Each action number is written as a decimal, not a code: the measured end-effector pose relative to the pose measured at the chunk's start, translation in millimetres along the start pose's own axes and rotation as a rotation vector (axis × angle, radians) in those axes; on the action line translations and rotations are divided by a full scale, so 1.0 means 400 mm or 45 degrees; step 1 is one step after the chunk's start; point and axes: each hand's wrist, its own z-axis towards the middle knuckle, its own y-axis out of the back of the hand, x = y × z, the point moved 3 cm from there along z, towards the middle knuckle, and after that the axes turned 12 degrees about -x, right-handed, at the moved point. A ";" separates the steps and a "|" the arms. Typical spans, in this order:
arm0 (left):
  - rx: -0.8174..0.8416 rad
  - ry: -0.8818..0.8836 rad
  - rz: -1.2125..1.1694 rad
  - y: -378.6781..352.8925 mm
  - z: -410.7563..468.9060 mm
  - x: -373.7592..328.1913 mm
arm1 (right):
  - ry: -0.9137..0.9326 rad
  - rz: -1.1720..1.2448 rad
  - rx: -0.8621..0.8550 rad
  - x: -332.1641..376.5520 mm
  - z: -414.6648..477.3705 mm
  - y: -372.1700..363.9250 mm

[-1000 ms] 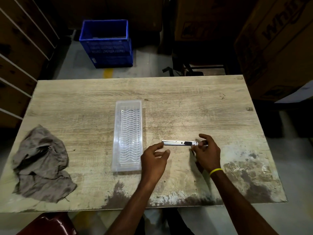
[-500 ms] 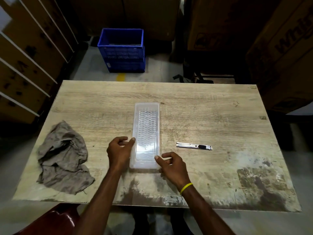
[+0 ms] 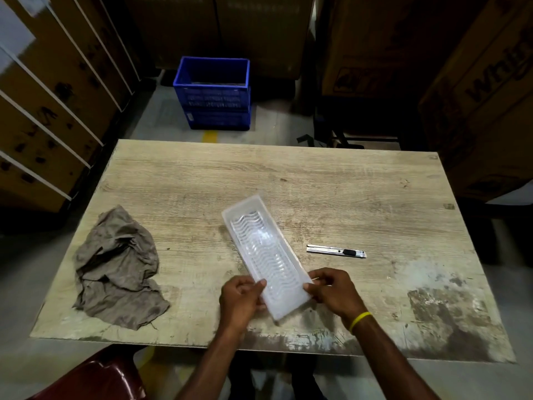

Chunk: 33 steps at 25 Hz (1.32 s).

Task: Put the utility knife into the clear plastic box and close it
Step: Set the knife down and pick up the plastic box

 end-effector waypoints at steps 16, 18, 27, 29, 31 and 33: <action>0.473 0.707 -0.350 -0.217 -0.258 0.101 | 0.327 -0.439 -0.136 0.109 0.143 0.154; 0.596 0.649 -0.169 -0.194 -0.264 0.081 | 0.297 -0.422 -0.152 0.117 0.148 0.154; -0.225 -0.455 0.336 0.099 -0.033 -0.159 | 0.108 -0.419 -0.114 0.112 0.128 0.204; -0.218 -0.514 0.595 0.094 0.058 -0.176 | 0.081 -0.426 -0.111 0.123 0.125 0.200; -0.109 -0.455 0.662 0.073 0.119 -0.170 | 0.057 -0.451 -0.119 0.131 0.123 0.195; -0.042 -0.378 0.632 0.057 0.156 -0.166 | 0.032 -0.469 -0.126 0.139 0.125 0.193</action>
